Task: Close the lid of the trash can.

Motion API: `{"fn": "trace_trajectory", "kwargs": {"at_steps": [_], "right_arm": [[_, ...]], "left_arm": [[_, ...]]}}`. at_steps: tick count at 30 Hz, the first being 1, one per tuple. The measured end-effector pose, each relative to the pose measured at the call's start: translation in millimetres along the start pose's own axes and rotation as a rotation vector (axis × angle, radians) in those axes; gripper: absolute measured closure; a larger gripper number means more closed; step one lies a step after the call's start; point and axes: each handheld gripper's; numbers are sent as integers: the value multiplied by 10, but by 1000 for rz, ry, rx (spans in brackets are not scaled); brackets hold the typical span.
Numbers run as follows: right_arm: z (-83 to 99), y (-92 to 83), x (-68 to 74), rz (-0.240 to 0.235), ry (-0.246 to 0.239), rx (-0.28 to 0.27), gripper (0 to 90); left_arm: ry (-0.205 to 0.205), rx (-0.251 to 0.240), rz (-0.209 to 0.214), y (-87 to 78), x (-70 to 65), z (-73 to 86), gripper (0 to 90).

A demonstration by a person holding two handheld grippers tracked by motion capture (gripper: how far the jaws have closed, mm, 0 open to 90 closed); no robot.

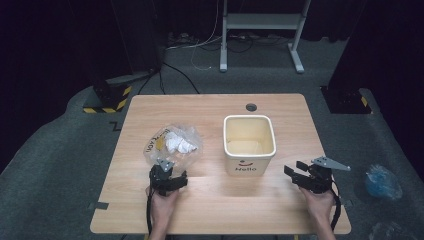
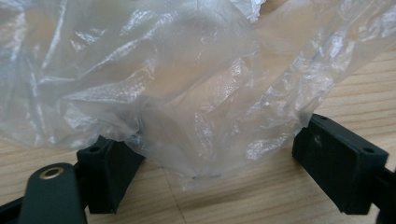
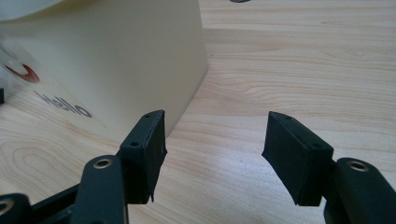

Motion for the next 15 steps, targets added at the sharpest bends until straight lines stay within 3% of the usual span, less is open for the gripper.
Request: {"fn": "trace_trajectory", "kwargs": {"at_steps": [15], "right_arm": [[85, 95, 8, 5, 6, 25, 389]], "left_arm": [[-4, 0, 2, 0, 0, 1, 170]]}}
Point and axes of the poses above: each handheld gripper's, and its own axes: y roughly forward along the jaws, z roughly out of its underside, x roughly to its left, and after that the axes turned 8 degrees about -z, right-handed
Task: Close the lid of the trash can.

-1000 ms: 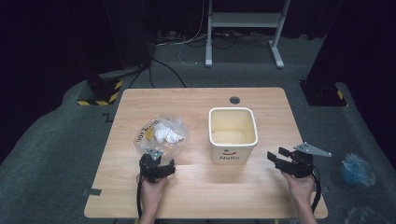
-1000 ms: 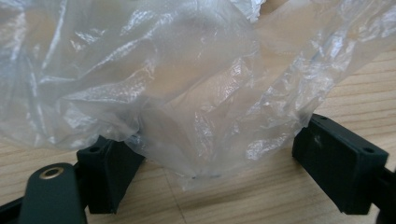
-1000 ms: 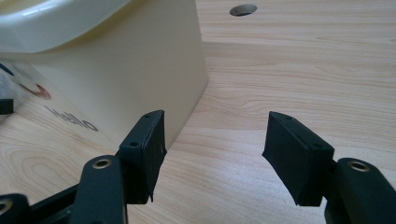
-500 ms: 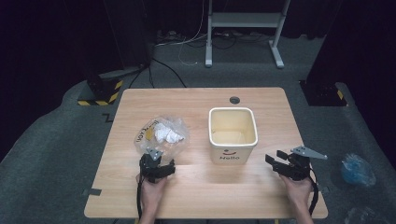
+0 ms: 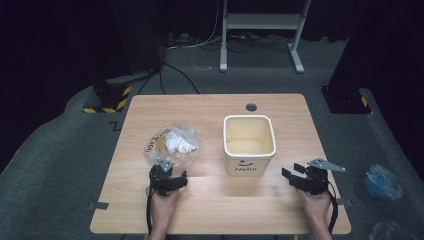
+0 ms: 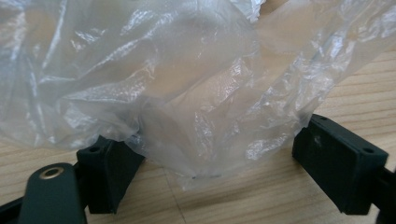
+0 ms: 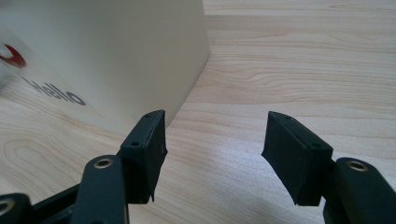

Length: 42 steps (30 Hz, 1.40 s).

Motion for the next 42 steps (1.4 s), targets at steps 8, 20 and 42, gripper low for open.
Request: {"fn": "trace_trajectory", "kwargs": {"at_steps": [8, 20, 42], "right_arm": [[35, 83, 5, 6, 1, 15, 390], [85, 149, -15, 17, 7, 38, 392], [130, 245, -60, 38, 11, 76, 392]], "left_arm": [[0, 0, 0, 0, 0, 0, 170], [1, 0, 0, 0, 0, 0, 170], [4, 0, -1, 0, 0, -1, 170]]}}
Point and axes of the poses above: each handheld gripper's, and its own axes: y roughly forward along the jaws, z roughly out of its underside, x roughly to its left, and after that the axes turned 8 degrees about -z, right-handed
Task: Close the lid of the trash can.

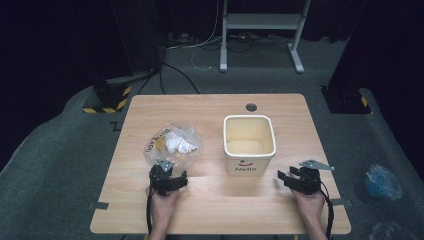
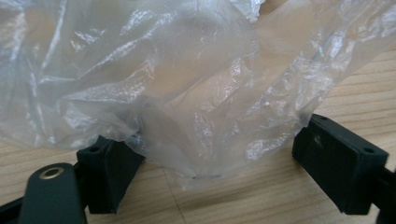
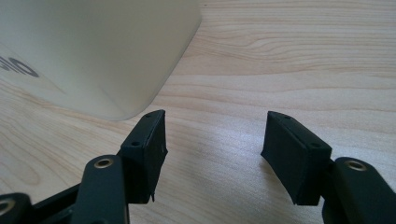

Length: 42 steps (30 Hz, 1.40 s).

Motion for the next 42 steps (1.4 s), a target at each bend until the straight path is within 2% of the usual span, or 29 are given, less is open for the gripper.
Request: {"fn": "trace_trajectory", "kwargs": {"at_steps": [8, 28, 32, 34, 36, 42], "right_arm": [[8, 47, 18, 12, -9, 13, 397], [1, 109, 125, 85, -99, 48, 379], [1, 111, 130, 88, -96, 47, 380], [1, 121, 145, 101, -112, 54, 375], [1, 144, 186, 130, -163, 70, 360], [-4, 149, 170, 138, -142, 73, 302]], "left_arm": [[0, 0, 0, 0, 0, 0, 170], [-1, 0, 0, 0, -2, 1, 170], [-1, 0, 0, -1, -2, 1, 170], [-1, 0, -1, -1, -2, 1, 170], [-1, 0, 0, -1, -2, 1, 170], [-6, -2, 1, -1, -5, 4, 170]]}}
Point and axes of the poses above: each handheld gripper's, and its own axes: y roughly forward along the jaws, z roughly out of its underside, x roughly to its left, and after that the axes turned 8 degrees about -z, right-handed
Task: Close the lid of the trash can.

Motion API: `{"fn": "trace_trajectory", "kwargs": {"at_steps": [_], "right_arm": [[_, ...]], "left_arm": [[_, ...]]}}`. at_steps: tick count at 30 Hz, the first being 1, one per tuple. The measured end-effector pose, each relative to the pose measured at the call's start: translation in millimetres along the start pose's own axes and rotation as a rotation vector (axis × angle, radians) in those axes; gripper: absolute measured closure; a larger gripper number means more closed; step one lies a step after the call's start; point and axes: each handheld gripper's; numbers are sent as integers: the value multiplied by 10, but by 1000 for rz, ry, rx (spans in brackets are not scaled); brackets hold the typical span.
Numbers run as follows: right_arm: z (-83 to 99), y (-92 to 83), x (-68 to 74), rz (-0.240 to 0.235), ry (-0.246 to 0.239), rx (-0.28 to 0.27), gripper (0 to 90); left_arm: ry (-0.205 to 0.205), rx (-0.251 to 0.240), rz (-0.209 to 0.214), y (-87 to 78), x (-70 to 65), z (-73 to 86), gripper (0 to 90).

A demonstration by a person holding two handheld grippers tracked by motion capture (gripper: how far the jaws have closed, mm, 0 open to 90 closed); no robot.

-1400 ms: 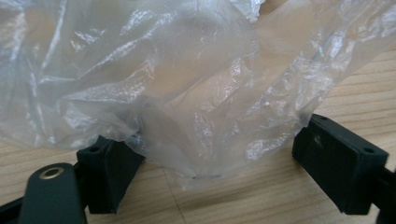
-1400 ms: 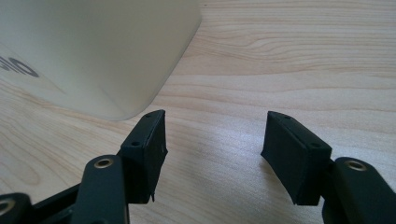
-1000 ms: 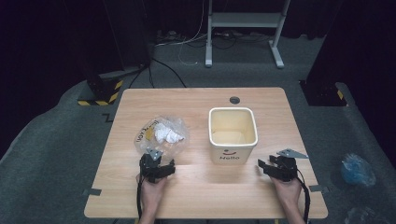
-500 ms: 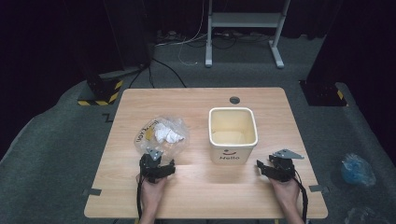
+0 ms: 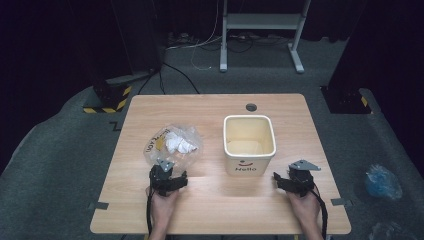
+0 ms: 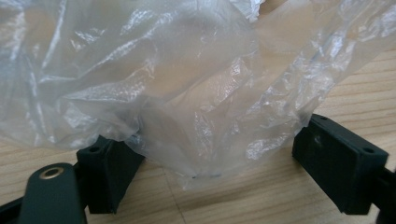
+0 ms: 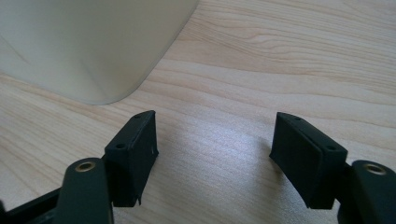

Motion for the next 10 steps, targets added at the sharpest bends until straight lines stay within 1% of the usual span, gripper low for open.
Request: {"fn": "trace_trajectory", "kwargs": {"at_steps": [5, 10], "right_arm": [[0, 0, -2, 2, 0, 0, 300], [-1, 0, -4, 0, 0, 0, 299]], "left_arm": [[5, 1, 0, -2, 2, 1, 170], [2, -1, 4, -7, -3, 4, 182]]}}
Point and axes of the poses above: each handheld gripper's, and its own axes: y roughly forward along the jaws, z roughly out of its underside, x roughly to its left, and after that the axes turned 8 degrees about -z, right-handed
